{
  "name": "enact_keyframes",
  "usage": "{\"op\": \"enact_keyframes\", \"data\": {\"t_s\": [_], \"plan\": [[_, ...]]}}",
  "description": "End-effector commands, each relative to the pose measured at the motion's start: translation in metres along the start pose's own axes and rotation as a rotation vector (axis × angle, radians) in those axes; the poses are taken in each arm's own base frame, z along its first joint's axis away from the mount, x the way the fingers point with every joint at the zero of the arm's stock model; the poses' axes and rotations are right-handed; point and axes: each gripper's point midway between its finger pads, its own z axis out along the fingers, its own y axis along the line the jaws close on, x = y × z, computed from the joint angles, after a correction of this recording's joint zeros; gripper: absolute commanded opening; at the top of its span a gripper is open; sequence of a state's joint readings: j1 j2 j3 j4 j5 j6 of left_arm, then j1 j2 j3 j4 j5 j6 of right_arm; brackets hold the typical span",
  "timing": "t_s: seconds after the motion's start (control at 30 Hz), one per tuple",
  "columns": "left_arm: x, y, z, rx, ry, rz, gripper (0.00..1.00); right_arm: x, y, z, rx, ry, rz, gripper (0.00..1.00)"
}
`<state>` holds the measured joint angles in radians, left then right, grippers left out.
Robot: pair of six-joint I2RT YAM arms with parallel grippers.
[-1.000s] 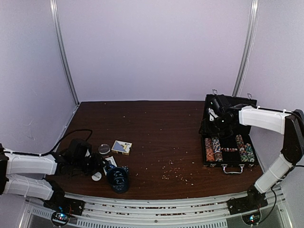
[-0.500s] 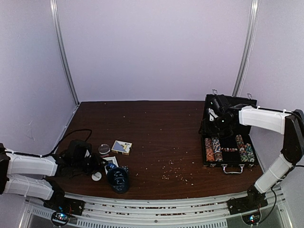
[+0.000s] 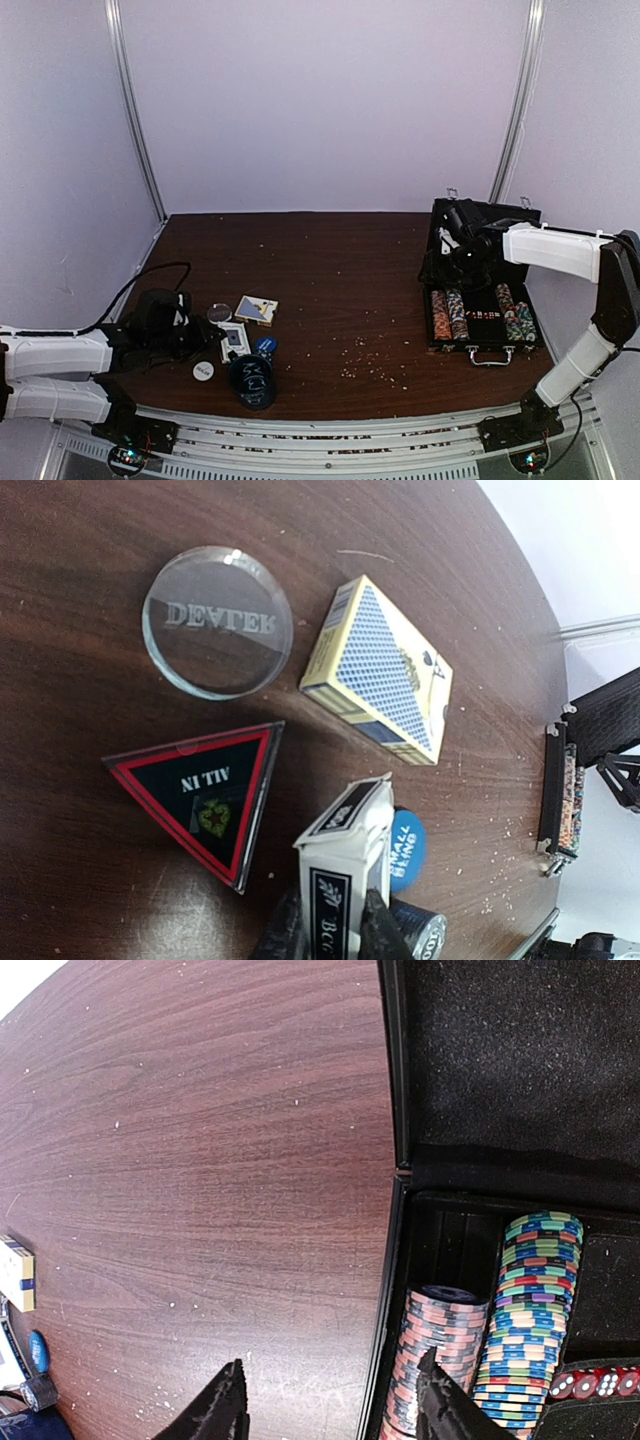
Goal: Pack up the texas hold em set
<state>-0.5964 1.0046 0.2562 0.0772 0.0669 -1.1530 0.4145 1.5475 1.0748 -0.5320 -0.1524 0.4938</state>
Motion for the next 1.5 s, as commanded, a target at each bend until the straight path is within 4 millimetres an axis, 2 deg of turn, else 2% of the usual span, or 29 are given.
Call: {"op": "enact_keyframes", "data": {"t_s": [0.0,0.13,0.23,0.37,0.5,0.63,0.73,0.87,0.93,1.03,1.2,1.37,1.47], "plan": [[-0.02,-0.03,-0.007,0.08,-0.062,0.076,0.06,-0.013,0.009,-0.012,-0.023,-0.034,-0.015,0.56],[-0.034,-0.055,-0.012,0.124,-0.094,0.147,0.04,-0.016,0.022,-0.015,-0.083,-0.034,-0.053,0.56],[-0.042,-0.075,-0.013,0.168,-0.101,0.209,0.04,-0.016,0.041,-0.019,-0.178,-0.017,-0.108,0.57],[-0.048,-0.114,-0.014,0.27,-0.082,0.31,0.04,-0.011,0.081,-0.031,-0.385,0.014,-0.193,0.59],[-0.05,-0.148,-0.006,0.341,-0.034,0.396,0.02,-0.001,0.119,-0.045,-0.541,0.05,-0.266,0.62],[-0.054,-0.193,-0.005,0.429,-0.014,0.471,0.02,0.007,0.15,-0.06,-0.689,0.081,-0.29,0.68],[-0.046,-0.226,-0.004,0.51,0.026,0.507,0.02,0.01,0.17,-0.075,-0.803,0.094,-0.286,0.72],[-0.021,-0.276,-0.005,0.645,0.102,0.547,0.02,0.011,0.191,-0.107,-0.954,0.087,-0.268,0.78],[-0.004,-0.292,-0.002,0.687,0.159,0.568,0.02,0.01,0.196,-0.121,-1.0,0.08,-0.263,0.79],[0.01,-0.312,-0.003,0.734,0.197,0.582,0.01,0.01,0.196,-0.133,-1.012,0.056,-0.287,0.83],[0.019,-0.332,-0.009,0.812,0.223,0.58,0.01,0.03,0.187,-0.122,-0.989,0.143,-0.314,0.85],[0.023,-0.337,-0.01,0.821,0.239,0.591,0.01,0.039,0.182,-0.122,-0.978,0.155,-0.325,0.85],[0.02,-0.323,0.001,0.737,0.231,0.585,0.0,0.033,0.176,-0.114,-0.907,0.124,-0.306,0.85]]}}
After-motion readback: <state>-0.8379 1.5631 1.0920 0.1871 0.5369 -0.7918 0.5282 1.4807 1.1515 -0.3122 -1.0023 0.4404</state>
